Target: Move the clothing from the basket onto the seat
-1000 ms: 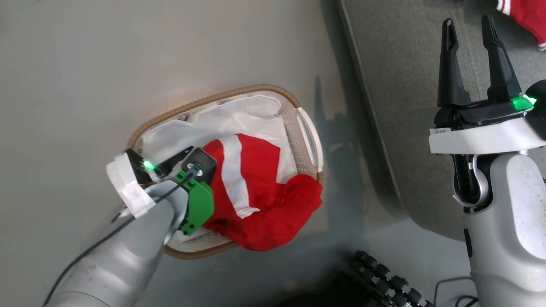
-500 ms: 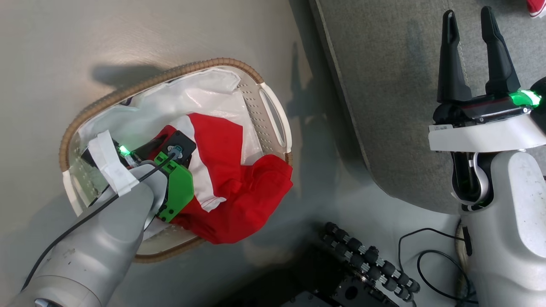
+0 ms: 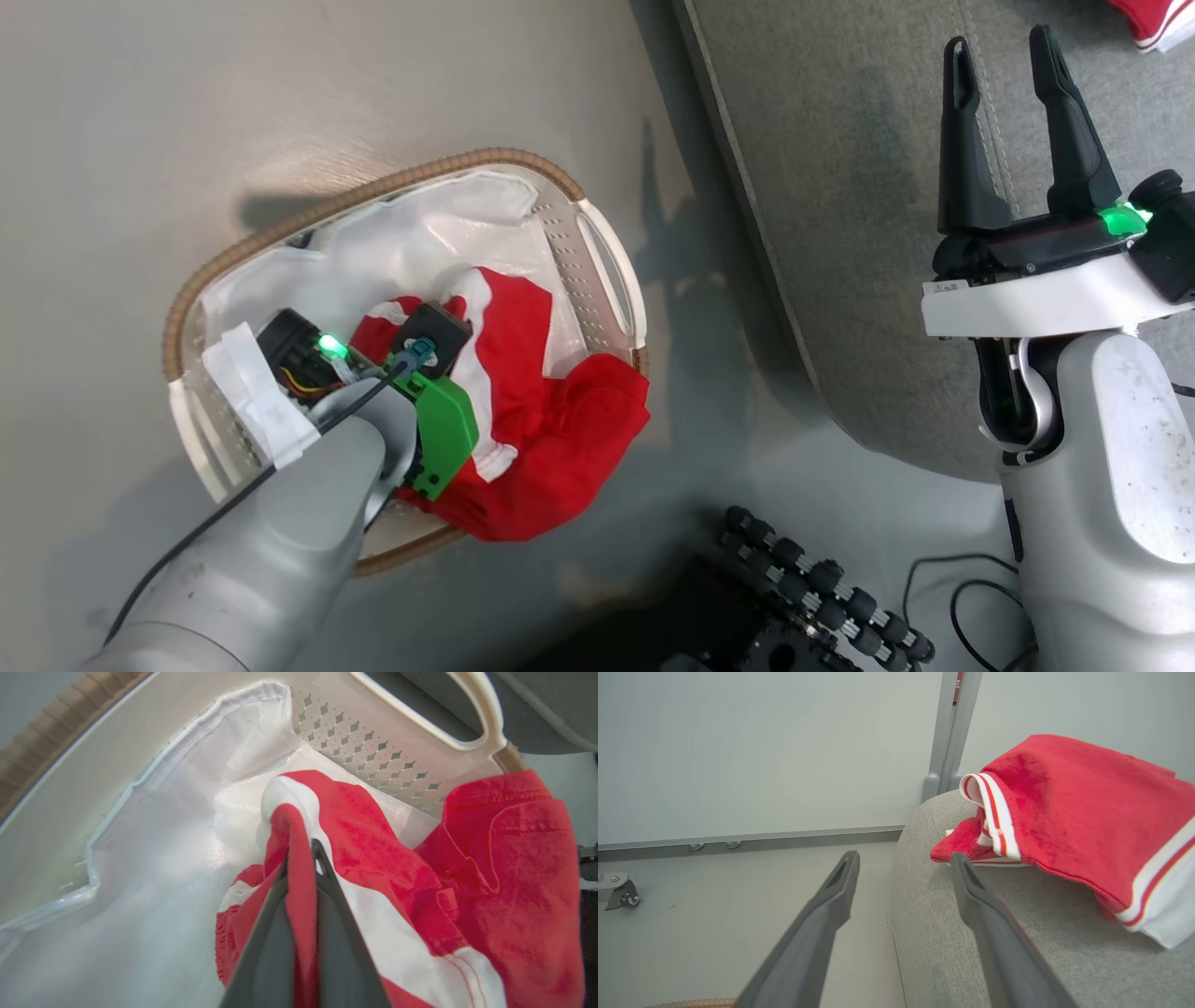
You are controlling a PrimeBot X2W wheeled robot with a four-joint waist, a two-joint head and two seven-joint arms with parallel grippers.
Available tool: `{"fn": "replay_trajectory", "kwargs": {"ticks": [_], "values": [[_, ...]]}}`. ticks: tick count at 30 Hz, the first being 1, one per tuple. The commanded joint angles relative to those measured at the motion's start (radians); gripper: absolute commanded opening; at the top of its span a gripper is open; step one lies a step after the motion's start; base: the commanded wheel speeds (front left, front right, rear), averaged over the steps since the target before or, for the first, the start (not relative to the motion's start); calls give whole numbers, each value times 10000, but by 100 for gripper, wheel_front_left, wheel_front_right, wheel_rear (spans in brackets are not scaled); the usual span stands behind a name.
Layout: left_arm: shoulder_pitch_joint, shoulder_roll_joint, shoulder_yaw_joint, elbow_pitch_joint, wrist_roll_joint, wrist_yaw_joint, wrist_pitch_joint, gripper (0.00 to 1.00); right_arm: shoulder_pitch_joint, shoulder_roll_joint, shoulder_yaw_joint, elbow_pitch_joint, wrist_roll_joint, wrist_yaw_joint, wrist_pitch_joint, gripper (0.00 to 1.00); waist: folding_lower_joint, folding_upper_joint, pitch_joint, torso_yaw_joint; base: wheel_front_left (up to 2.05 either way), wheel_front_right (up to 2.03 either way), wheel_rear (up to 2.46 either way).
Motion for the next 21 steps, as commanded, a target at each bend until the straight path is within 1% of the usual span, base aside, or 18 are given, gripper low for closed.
{"fn": "replay_trajectory", "kwargs": {"ticks": [1,5,10,12,18,21], "values": [[190,-51,64,-104,-169,20,-229,0,80,-24,-64,88,-134,-14,-23,100,-1,108,-675,508,0,0,0],[510,-21,52,-481,-371,20,-696,0,326,-27,-125,259,-506,-14,-22,100,-1,108,-1479,915,0,0,0],[937,123,145,-1199,-509,43,-1072,0,790,-32,-201,536,-1068,-14,-23,100,-1,108,-2763,1463,0,0,0],[1003,278,95,-1554,-317,189,-1146,0,1009,-33,-257,657,-1279,-14,-23,100,-1,108,-3280,1664,0,0,0],[1210,580,90,-2818,4,372,-1224,0,1860,-33,-233,1089,-1824,-14,-23,100,-1,108,-4933,2210,0,0,0],[1207,818,3,-3580,227,359,-1222,0,2260,-32,-109,1244,-1928,-14,-22,100,-1,108,-5647,2366,0,0,0]]}}
